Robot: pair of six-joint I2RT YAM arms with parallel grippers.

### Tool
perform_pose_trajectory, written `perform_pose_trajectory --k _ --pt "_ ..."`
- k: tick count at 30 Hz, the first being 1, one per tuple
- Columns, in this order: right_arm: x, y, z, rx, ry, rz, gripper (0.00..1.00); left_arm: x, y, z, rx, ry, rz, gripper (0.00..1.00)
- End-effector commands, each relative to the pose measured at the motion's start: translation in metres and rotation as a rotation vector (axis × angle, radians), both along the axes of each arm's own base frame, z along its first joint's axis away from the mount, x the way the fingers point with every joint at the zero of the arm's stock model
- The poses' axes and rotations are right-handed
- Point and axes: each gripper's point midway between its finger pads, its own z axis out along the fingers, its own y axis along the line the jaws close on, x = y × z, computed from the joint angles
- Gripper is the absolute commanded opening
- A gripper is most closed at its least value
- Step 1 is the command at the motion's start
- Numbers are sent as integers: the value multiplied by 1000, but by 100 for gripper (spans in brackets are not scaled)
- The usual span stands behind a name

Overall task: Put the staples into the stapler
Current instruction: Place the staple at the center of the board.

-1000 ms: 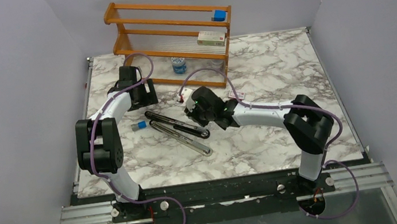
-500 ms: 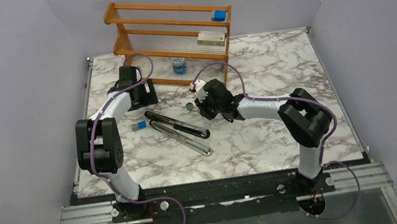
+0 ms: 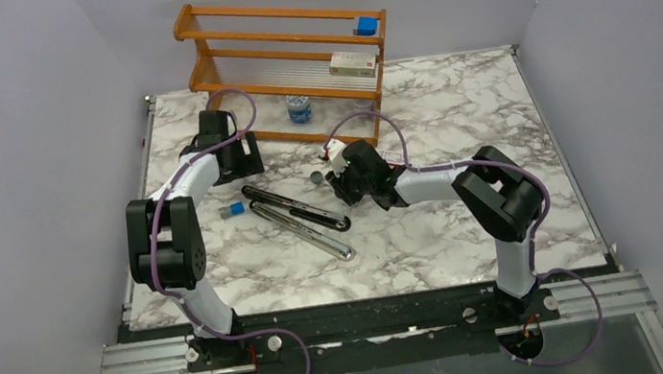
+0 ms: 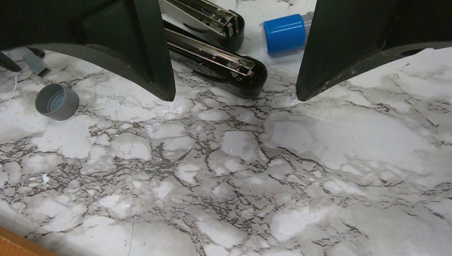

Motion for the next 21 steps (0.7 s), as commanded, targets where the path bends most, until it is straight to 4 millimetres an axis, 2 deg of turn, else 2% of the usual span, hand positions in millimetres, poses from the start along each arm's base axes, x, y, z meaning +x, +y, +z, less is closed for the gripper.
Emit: perform_pose_trajectory --k 1,11,21 --pt "-2 -12 -19 -32 13 -23 36 9 -3 15 -24 -37 -8 86" --pt "-17 -19 -35 9 62 -19 35 9 -2 16 -22 -39 -7 86" --pt "-20 -24 -43 12 78 -23 21 9 -3 16 -23 -39 -8 86"
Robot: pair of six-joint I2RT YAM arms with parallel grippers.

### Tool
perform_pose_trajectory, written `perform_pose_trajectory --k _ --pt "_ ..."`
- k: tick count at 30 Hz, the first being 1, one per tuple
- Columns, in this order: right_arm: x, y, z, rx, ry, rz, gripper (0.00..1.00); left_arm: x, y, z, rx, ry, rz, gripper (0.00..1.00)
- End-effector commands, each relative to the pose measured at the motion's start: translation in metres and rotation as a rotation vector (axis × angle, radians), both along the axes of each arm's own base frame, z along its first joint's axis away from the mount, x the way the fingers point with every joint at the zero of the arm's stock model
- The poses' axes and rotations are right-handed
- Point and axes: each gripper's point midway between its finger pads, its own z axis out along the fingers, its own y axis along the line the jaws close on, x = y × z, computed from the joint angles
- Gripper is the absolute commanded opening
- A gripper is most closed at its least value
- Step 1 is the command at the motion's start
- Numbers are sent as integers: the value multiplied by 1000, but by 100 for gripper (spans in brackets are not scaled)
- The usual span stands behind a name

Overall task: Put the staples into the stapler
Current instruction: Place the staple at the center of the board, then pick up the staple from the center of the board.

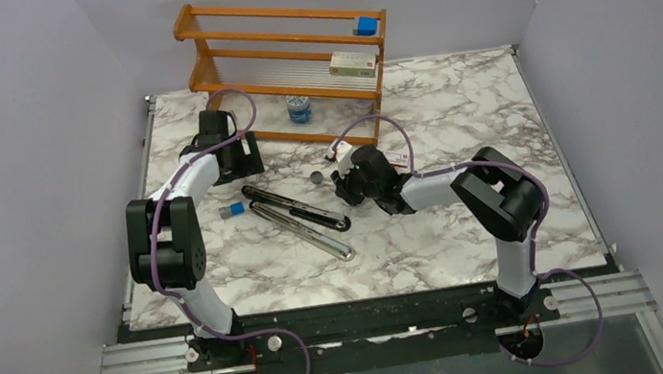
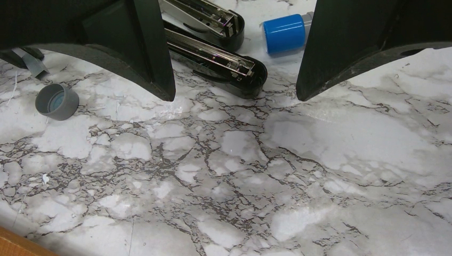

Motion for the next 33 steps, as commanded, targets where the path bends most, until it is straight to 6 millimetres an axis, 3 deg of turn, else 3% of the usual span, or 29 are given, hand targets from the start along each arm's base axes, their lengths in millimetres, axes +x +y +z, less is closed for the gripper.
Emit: perform_pose_trajectory --k 1,6,16,21,27,33 --pt "-21 -23 -40 -94 111 -2 20 9 -3 16 -24 -40 -8 86" --pt "-20 -19 -33 -90 106 12 17 9 -2 16 -22 -38 -7 86" --pt "-13 -4 39 -43 35 60 15 9 -4 14 -29 -35 -8 86" --pt "-23 7 57 -59 22 92 15 9 -4 13 -29 -32 -8 86" --pt "-46 28 60 -68 62 163 15 9 -4 13 -31 -30 -8 86" --pt "-52 40 58 -50 92 186 15 9 -4 13 -32 -30 -9 86"
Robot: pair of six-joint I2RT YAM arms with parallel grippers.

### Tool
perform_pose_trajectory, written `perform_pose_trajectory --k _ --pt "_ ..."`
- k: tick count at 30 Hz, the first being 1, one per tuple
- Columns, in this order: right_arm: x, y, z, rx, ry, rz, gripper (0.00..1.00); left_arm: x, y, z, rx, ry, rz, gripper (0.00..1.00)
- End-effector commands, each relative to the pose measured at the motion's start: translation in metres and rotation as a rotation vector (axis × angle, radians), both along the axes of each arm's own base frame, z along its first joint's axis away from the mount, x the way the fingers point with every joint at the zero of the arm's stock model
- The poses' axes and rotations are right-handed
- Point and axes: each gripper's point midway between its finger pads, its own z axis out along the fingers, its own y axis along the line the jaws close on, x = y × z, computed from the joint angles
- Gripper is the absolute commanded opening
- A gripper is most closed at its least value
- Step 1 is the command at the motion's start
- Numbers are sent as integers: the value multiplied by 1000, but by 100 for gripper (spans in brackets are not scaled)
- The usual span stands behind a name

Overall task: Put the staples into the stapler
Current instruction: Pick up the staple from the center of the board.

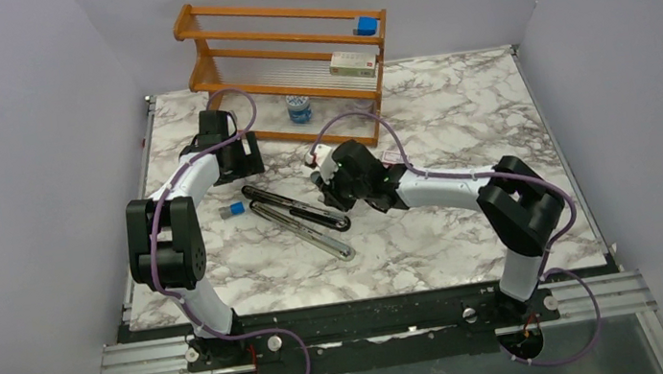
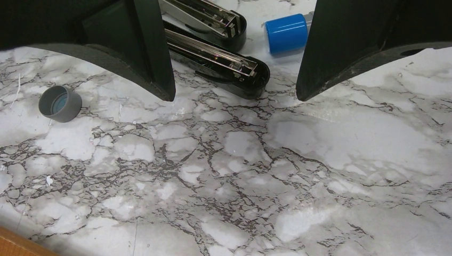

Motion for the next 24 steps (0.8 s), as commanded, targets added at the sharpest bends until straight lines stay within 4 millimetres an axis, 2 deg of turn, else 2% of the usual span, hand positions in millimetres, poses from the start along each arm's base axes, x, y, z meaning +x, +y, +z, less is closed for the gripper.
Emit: perform_pose_trajectory --k 1,24 --pt "-5 10 7 20 27 27 15 9 -3 12 -25 -31 -4 86" --pt "-23 23 -5 -45 94 124 15 9 -3 13 -26 -31 -5 86"
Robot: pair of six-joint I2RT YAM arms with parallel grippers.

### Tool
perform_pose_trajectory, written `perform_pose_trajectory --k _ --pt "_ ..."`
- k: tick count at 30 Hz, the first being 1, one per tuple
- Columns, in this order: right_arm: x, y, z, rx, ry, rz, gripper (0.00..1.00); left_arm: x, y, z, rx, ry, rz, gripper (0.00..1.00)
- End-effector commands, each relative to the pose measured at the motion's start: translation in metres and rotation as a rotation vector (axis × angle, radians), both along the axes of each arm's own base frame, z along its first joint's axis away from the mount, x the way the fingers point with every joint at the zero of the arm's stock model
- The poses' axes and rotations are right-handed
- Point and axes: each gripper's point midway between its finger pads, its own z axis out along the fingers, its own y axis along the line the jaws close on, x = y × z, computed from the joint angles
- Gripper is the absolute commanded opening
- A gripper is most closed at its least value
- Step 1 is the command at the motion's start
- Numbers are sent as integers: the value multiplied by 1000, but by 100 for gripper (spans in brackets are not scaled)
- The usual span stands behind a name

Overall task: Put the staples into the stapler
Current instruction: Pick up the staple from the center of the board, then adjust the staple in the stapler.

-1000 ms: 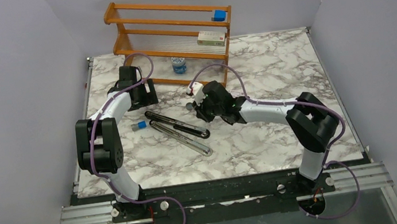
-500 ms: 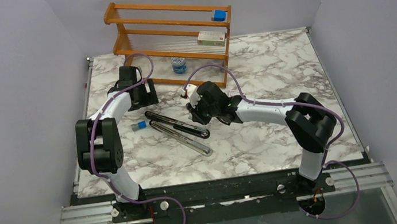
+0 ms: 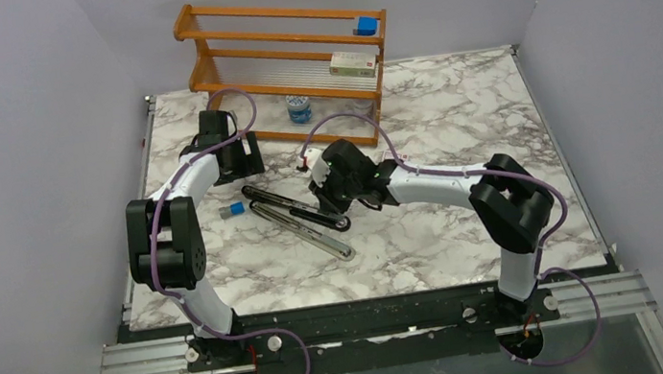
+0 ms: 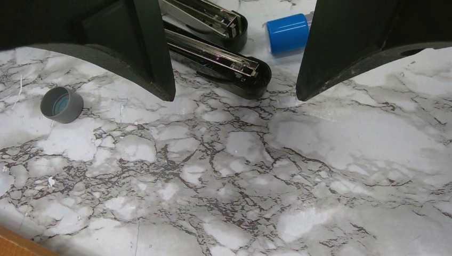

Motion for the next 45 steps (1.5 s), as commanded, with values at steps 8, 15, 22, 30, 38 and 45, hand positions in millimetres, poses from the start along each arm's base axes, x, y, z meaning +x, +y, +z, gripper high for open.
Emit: perform_pose_trajectory --k 8,15,22,30,38,45 --pt "-7 9 -3 -20 21 53 15 9 -2 13 -20 -33 -1 86" --pt "-7 8 -7 -33 29 52 15 9 -2 13 -21 -32 -1 86" --pt "-8 8 -9 -40 36 55 15 10 -2 13 -20 -33 -1 86" --pt "-9 8 -12 -48 46 54 15 10 -2 13 -21 -34 -1 86" --pt "-10 7 -16 -66 67 46 15 10 -2 14 -21 -34 -2 86" --pt "-11 7 -16 -73 79 48 16 10 -2 13 -21 -32 -1 86"
